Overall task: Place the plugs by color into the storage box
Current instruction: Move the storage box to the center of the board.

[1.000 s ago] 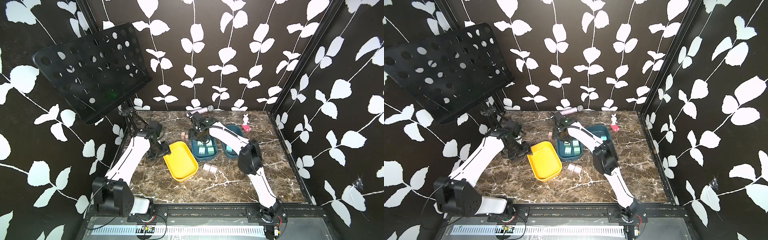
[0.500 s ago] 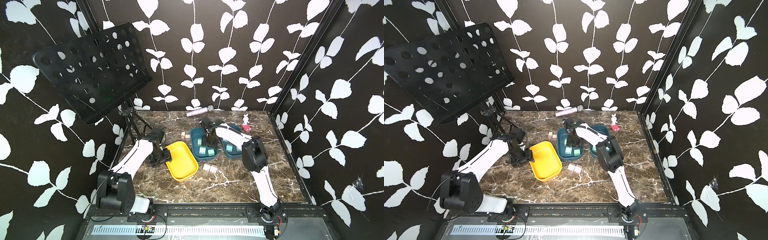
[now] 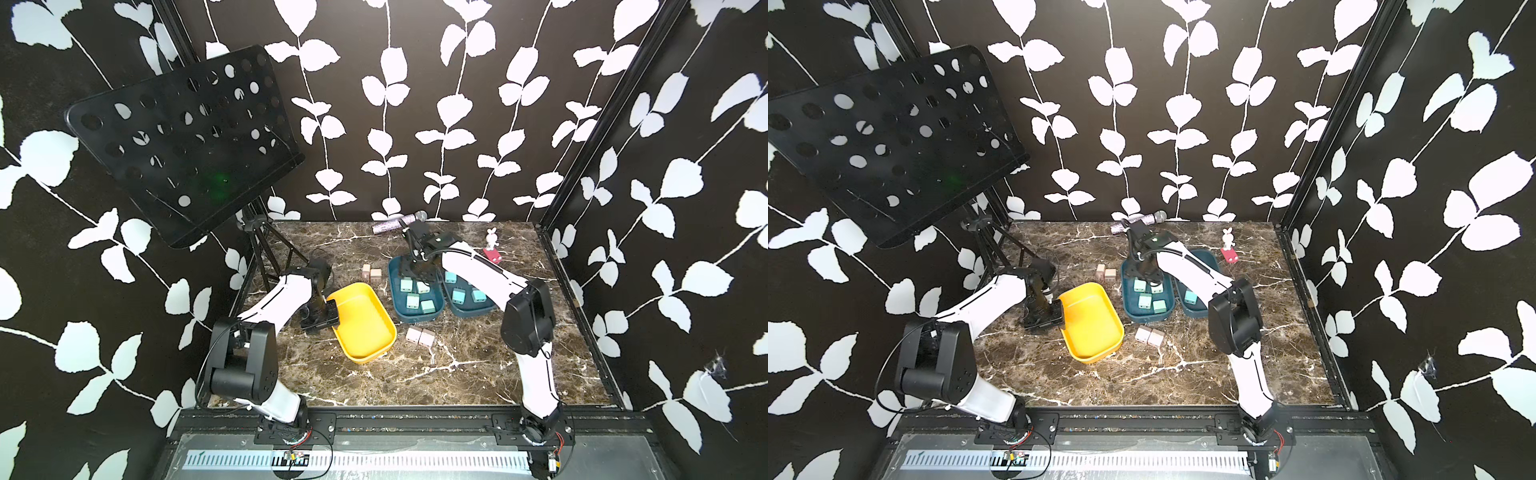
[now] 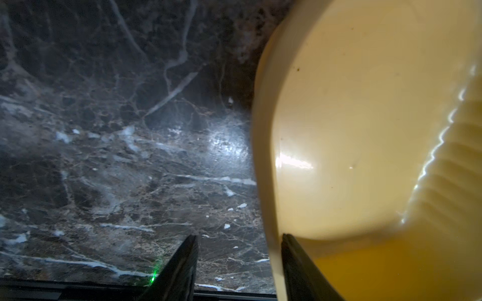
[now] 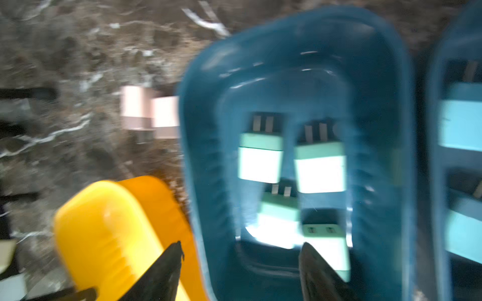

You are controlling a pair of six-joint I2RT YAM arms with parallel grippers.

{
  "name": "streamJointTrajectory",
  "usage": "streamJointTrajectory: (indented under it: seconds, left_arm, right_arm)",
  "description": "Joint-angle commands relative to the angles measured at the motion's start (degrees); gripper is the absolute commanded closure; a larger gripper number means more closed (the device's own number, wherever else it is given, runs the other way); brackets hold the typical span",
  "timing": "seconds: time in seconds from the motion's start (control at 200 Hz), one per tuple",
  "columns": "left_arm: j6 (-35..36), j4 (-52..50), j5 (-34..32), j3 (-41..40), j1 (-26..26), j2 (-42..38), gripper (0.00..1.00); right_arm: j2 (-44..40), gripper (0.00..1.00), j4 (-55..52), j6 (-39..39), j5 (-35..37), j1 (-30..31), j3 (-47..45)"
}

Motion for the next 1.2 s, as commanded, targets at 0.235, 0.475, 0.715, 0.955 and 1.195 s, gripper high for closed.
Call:
streamJointTrajectory:
  seconds: [0.235, 0.475, 0.715, 0.955, 1.195]
  left_arm:
    - [5.5, -4.7, -5.8, -0.7, 10.8, -4.6, 0.49]
    - [4.3, -0.3, 1.2, -2.1, 10.8, -3.7, 0.46]
    - [3.4, 2.7, 3.2, -2.6, 10.0, -2.3, 0.46]
    - [1.5, 3.9, 4.4, 0.0, 7.2, -0.2, 0.46]
    - [-0.7, 5.3, 5.6, 1.6, 4.7, 1.6, 0.46]
  right_arm:
    - [13.0, 0.29, -8.2, 1.2, -0.7, 2.9, 13.5]
    - [7.1, 0.29, -6.8, 1.7, 1.9, -1.5, 0.6]
    - [-3.8, 0.29, -3.9, -0.1, 4.4, -7.3, -15.5]
    - [-15.1, 0.28, -3.4, -5.0, 3.1, -4.6, -19.8]
    - [-24.3, 0.27, -3.8, 6.4, 2.9, 5.5, -28.9]
